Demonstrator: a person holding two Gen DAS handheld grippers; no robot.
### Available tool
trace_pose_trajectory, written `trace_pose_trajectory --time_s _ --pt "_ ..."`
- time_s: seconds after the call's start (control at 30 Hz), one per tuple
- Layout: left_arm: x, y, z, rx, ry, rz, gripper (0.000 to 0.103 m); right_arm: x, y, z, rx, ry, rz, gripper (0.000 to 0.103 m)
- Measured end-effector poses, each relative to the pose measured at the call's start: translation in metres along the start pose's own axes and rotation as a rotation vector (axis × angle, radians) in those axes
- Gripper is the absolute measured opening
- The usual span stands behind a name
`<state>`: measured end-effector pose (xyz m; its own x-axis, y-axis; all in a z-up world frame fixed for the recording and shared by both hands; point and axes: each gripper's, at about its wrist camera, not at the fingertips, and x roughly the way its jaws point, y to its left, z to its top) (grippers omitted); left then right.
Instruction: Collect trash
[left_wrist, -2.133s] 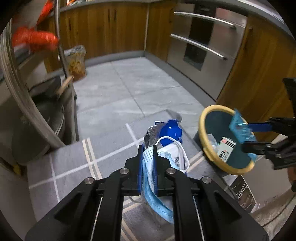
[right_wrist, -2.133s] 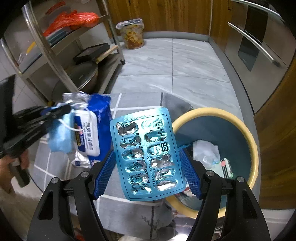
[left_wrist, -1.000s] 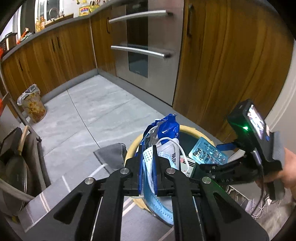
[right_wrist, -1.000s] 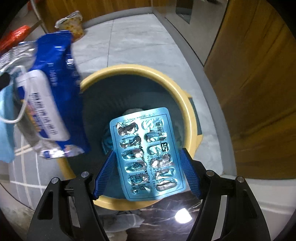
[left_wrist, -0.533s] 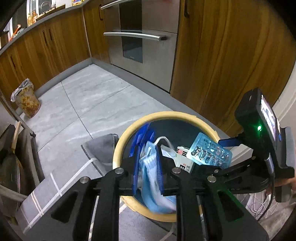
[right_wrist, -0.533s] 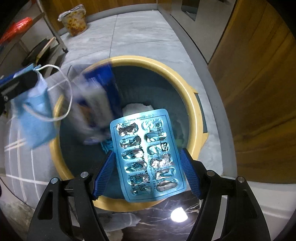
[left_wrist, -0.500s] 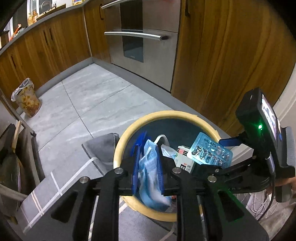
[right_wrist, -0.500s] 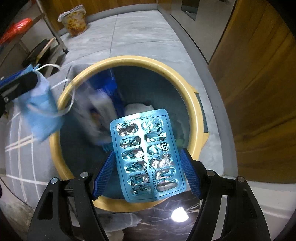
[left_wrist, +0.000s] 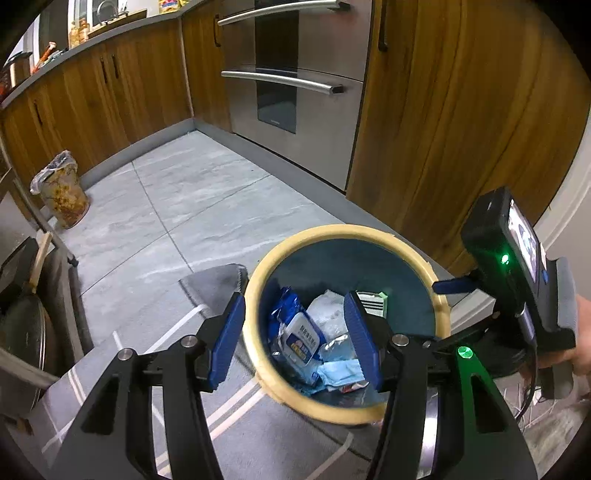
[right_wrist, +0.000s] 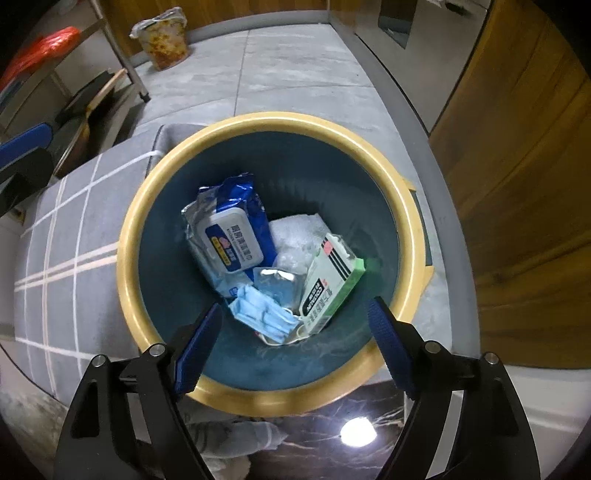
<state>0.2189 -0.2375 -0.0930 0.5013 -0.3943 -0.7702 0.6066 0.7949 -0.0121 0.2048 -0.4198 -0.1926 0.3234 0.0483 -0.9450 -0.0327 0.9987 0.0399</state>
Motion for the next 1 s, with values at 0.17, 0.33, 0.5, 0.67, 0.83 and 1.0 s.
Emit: trace_pose_trajectory --time_s 0.17,0.33,0.5,0.67,0.83,1.0 --pt "-0.03 0.006 -0.013 -0.043 -0.013 0.016 0.058 -0.022 0.001 -0.013 0.006 -0.025 0.01 0.082" --pt "-0.076 0.004 -0.031 -0.097 -0.069 0.01 0.07 -0.072 0.002 -0.027 0.057 -0.136 0.029 0.082" --pt "-0.123 -0.004 -0.054 -0.112 -0.168 0.042 0.078 -0.132 0.012 -0.049 0.117 -0.288 0.054 0.082" --pt "-0.162 -0.009 -0.065 -0.096 -0.216 0.063 0.085 -0.175 0.031 -0.082 0.144 -0.404 0.023 0.091" --pt "-0.202 -0.015 -0.079 -0.074 -0.283 0.086 0.097 -0.205 0.045 -0.11 0.147 -0.502 -0.01 0.097" --pt "-0.226 -0.023 -0.095 -0.103 -0.34 0.138 0.097 -0.219 0.059 -0.133 0.145 -0.585 -0.042 0.097"
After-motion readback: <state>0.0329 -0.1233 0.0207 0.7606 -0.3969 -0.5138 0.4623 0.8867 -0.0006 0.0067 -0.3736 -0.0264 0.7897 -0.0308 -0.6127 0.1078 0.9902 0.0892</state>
